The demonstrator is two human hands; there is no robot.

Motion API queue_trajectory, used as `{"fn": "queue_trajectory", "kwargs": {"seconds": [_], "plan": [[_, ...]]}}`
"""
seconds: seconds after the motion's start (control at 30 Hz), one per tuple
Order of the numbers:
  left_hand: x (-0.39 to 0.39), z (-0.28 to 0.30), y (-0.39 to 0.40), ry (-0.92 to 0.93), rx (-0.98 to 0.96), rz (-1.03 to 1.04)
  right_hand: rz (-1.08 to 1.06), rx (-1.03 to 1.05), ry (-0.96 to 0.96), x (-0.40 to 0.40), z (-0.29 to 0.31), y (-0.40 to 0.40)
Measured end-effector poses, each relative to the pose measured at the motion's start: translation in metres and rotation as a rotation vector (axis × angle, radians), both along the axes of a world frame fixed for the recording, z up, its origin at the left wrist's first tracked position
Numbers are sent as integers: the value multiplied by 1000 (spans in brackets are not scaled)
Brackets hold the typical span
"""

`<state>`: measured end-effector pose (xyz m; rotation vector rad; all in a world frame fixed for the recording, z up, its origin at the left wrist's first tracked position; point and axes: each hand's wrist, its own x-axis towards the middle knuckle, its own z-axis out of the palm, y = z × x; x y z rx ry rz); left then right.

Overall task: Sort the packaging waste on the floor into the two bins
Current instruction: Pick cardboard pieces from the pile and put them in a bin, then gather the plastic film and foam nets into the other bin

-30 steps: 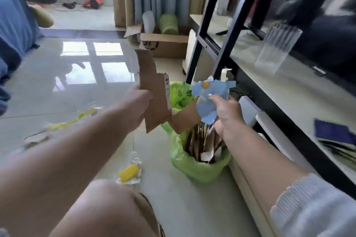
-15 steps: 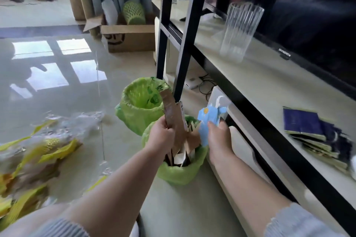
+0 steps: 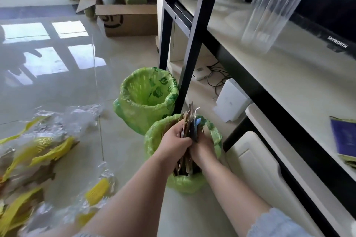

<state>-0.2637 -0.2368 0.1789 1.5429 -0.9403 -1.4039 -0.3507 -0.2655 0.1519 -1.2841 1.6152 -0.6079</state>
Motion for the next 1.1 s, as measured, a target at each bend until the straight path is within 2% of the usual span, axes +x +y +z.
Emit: {"fn": "queue_trajectory", "kwargs": {"seconds": [0.1,0.17,0.27,0.33,0.37,0.43,0.53,0.67,0.77,0.83,0.9,1.0,1.1], "plan": [[3,4,-4,136,-5,52,111,-131,96,-10,-9,1],[5,2,-5,98,15,103,91,-171,114,-15,-10,5],[5,-8,-7,-194,38,111,96,-195,196,-16,-17,8],[4,-16,-10,-429,25,70,156,-150,289,-15,-21,9],[5,-19,-11,-482,35,64,189,-100,334,-16,-21,9],[7,-15,-8,-468,106,41,208,-32,320,-14,-20,7],[8,1,0,-337,185,47,197,-115,257,-18,-12,9],[18,38,12,-281,129,46,53,-247,192,-18,17,29],[40,69,26,-209,75,90,-13,-397,-5,0,51,54],[57,89,37,-121,33,129,53,-496,-120,18,72,71],[84,108,53,-98,-9,166,175,-566,-155,39,84,85],[134,130,87,-128,-61,199,342,-553,-177,79,92,107],[190,127,129,-157,-63,257,471,-497,-156,119,81,122]]}}
